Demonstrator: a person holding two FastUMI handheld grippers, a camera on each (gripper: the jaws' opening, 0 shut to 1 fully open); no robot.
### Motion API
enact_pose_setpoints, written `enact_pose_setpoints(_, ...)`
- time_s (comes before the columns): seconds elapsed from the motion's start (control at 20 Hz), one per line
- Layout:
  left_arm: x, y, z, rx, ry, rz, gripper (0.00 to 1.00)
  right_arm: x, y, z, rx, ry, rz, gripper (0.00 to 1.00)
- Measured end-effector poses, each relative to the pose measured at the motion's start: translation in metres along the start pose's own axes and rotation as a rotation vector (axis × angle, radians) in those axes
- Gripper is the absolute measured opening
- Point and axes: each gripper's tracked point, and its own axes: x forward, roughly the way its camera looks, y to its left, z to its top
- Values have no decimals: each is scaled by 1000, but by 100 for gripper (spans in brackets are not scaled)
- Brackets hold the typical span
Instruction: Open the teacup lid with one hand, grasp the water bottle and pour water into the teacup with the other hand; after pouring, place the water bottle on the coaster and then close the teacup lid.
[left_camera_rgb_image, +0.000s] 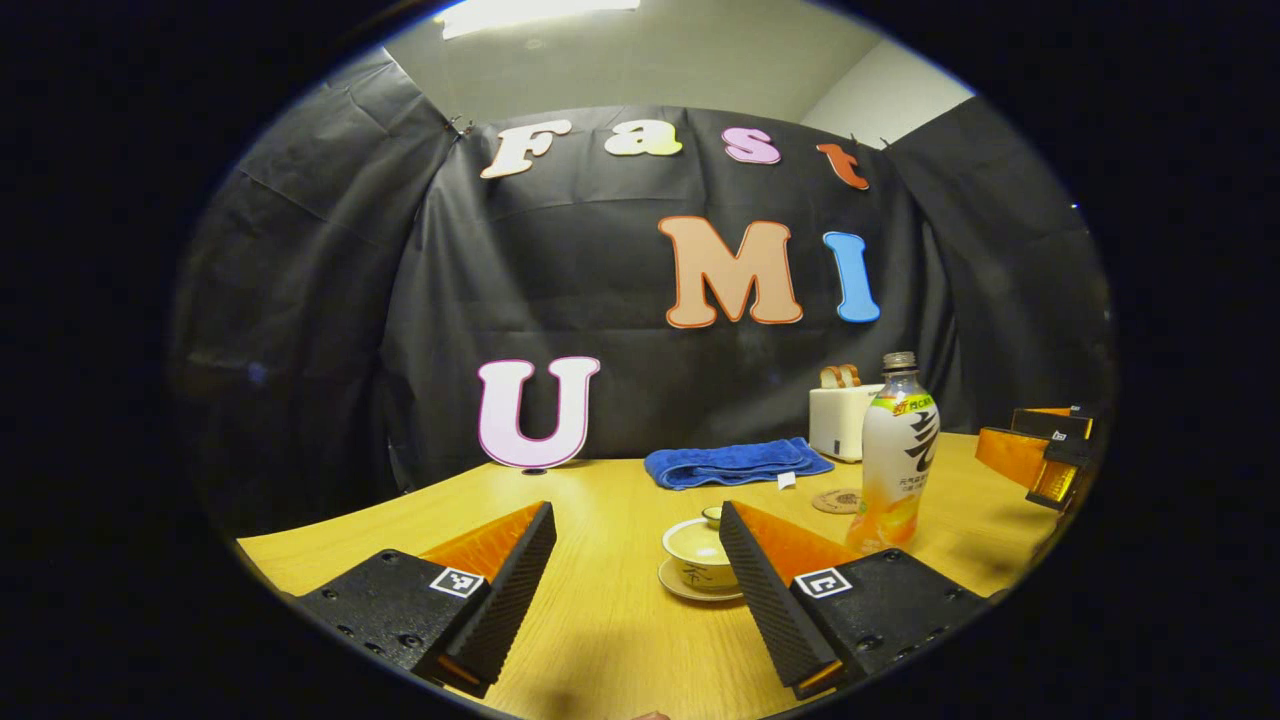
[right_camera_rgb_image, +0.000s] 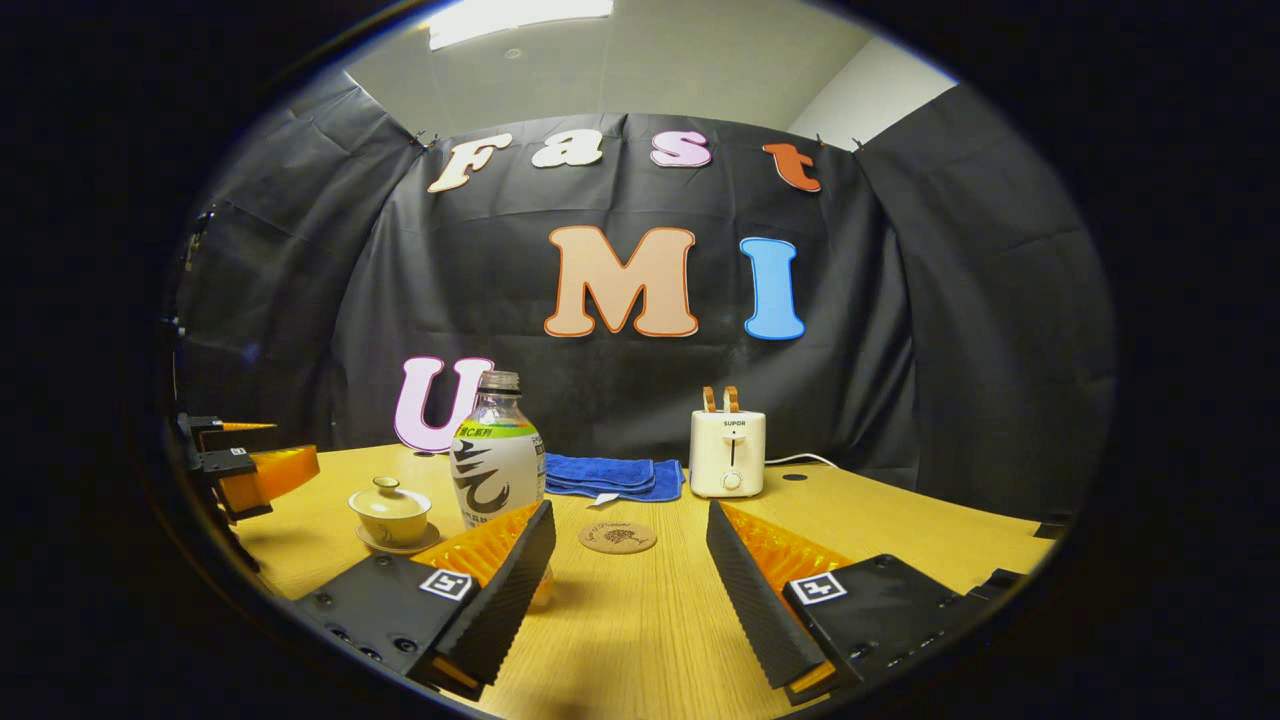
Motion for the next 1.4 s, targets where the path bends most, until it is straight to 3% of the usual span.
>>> enact_pose_setpoints(0.1,7,-8,3,7,11,-48,96,1,0,0,1,1,2,98)
enact_pose_setpoints(0.15,12,-12,4,9,19,-70,96,1,0,0,5,0,5,93)
enact_pose_setpoints(0.25,22,-20,2,21,48,-113,96,0,-2,3,12,-4,3,93)
enact_pose_setpoints(0.3,27,-25,-1,23,66,-134,96,-1,-3,4,13,-7,0,100)
enact_pose_setpoints(0.55,51,-43,-19,21,177,-226,97,3,-19,10,20,-16,-24,98)
enact_pose_setpoints(0.6,55,-44,-20,17,189,-228,92,4,-21,12,26,-17,-29,98)
enact_pose_setpoints(0.7,63,-45,-22,21,209,-232,92,5,-25,11,36,-15,-39,93)
enact_pose_setpoints(1.05,76,-48,-41,42,271,-247,80,11,-33,10,59,-14,-46,93)
enact_pose_setpoints(1.1,78,-49,-44,43,278,-249,78,12,-32,11,60,-21,-44,98)
enact_pose_setpoints(1.2,78,-48,-51,49,303,-249,72,13,-32,10,55,-20,-41,93)
enact_pose_setpoints(1.35,77,-53,-54,63,318,-264,55,19,-28,7,51,-7,-31,93)
enact_pose_setpoints(1.4,78,-54,-52,74,316,-266,54,19,-28,6,51,-3,-30,93)
